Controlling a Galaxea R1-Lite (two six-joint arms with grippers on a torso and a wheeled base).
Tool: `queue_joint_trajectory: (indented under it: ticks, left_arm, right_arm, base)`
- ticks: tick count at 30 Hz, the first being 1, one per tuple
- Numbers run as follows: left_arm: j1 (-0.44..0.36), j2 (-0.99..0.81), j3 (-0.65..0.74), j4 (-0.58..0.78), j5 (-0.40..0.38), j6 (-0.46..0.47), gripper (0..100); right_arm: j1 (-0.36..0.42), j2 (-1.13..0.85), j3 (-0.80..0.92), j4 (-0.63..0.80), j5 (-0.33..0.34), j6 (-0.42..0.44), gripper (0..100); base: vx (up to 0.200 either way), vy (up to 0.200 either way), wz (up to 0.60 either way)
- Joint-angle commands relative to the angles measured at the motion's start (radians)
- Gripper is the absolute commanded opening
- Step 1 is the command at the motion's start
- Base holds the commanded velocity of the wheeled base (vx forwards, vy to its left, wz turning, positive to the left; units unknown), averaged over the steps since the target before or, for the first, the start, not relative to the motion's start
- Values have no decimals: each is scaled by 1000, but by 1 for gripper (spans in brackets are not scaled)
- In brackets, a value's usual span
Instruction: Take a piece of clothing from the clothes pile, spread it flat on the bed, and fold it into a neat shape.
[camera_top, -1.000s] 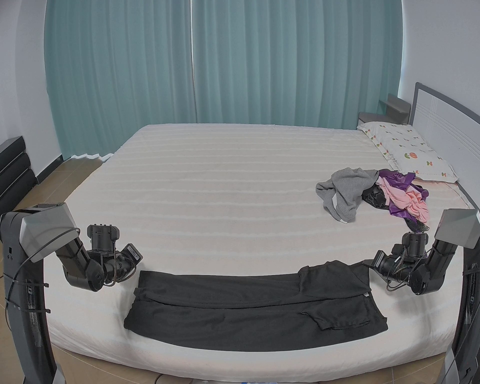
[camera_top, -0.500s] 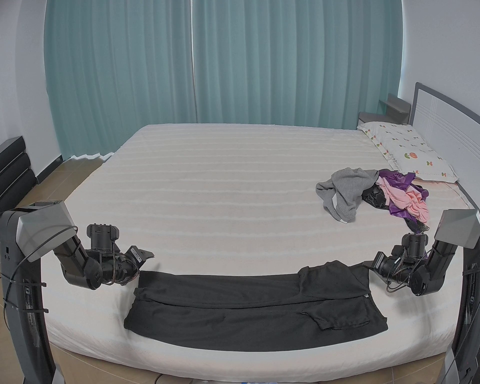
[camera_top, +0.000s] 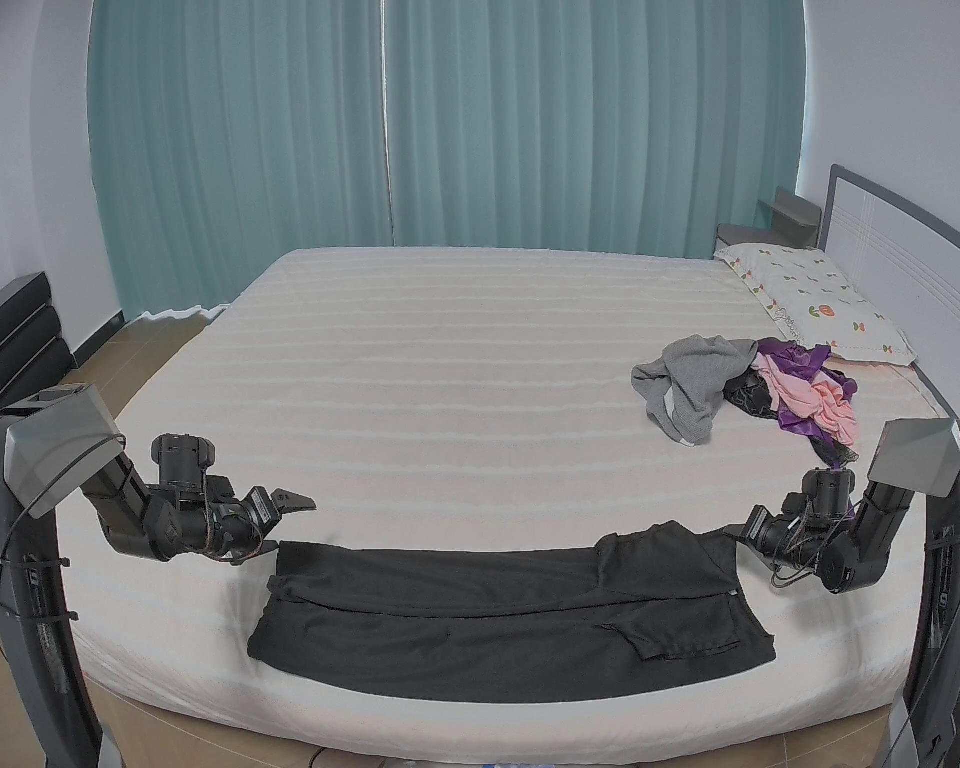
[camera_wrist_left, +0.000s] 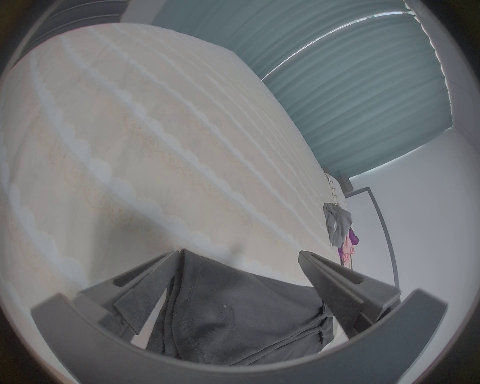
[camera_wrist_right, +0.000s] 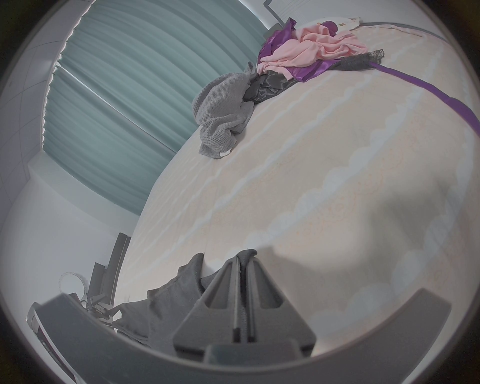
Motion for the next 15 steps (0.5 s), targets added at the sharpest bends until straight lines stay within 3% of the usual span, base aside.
queue_joint_trajectory:
  ticks: [1, 8, 15]
  left_arm:
    - [-4, -6, 4, -1, 8, 7, 100]
    - [-26, 14, 4, -4, 74, 61, 100]
    - [-27, 12, 3, 1, 77, 61, 100]
  right_arm:
    - [0, 0, 2, 0, 1, -1, 0]
    - [0, 0, 2, 0, 1, -1, 0]
    - [0, 0, 0, 0, 1, -1, 0]
  base:
    - [0, 0, 0]
    - [0, 0, 0]
    - [0, 0, 0]
